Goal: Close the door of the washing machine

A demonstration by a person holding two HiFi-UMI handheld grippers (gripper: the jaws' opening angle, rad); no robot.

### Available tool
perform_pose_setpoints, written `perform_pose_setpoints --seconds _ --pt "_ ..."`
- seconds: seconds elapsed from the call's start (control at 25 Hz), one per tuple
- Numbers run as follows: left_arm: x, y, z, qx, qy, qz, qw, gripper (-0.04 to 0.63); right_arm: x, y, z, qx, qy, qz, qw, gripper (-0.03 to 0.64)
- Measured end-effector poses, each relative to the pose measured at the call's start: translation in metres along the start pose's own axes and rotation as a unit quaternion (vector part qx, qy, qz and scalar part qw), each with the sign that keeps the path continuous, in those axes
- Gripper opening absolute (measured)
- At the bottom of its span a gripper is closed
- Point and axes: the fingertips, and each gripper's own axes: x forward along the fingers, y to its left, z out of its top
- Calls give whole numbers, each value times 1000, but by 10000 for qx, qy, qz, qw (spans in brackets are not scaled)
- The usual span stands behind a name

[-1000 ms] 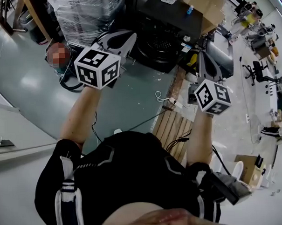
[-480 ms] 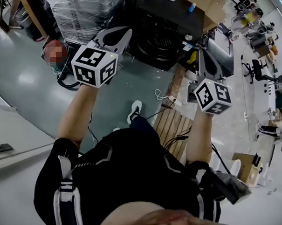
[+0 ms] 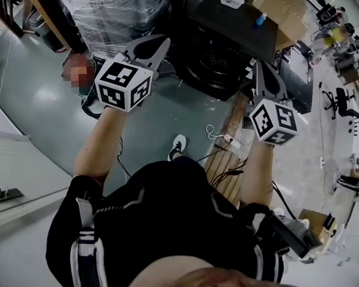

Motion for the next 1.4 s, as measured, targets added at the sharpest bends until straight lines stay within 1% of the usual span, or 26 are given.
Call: perform_pose_setpoints --seconds 0.2,0.32,0.4,0.48,0.6,0.68,0.76,0.92,1.04,1.12,1.24,1.28,1.4 --pt "47 25 -6 -83 136 149 9998 3 45 -33 -7 -27 53 54 10000 5" --pt "74 30 -10 -154 215 70 9996 3 66 -61 -15 157 31 37 9999 5" --pt "92 34 -11 -94 284 25 9995 3 76 -78 -16 241 -33 64 9997 5" --pt "109 39 -9 -51 331 -6 9994 3 85 -93 -16 236 -62 52 9997 5" --pt "134 51 -8 -108 333 -73 9994 3 100 -116 -16 170 -59 10 9998 5" --pt "146 60 -12 -79 368 -80 9993 3 111 -125 -19 155 -33 14 9999 5" --pt "154 69 -20 -38 491 -142 9987 3 120 -127 -26 195 9 33 9998 5" --pt "170 80 -36 -54 755 -445 9961 3 143 -125 -37 224 151 47 9996 5" --pt "182 103 -49 -133 808 -443 9957 3 164 -118 -46 237 281 -1 9993 5" --pt "188 121 -61 -165 900 -550 9943 3 178 -110 -50 196 349 -43 9992 5" --pt "195 147 -83 -198 1120 -932 9891 3 200 -101 -54 128 422 -193 9988 5" --pt "198 156 -90 -171 1183 -1007 9877 3 206 -99 -57 107 461 -266 9985 5" --pt "201 193 -116 -99 1321 -1010 9860 3 224 -88 -73 147 691 -496 9963 5"
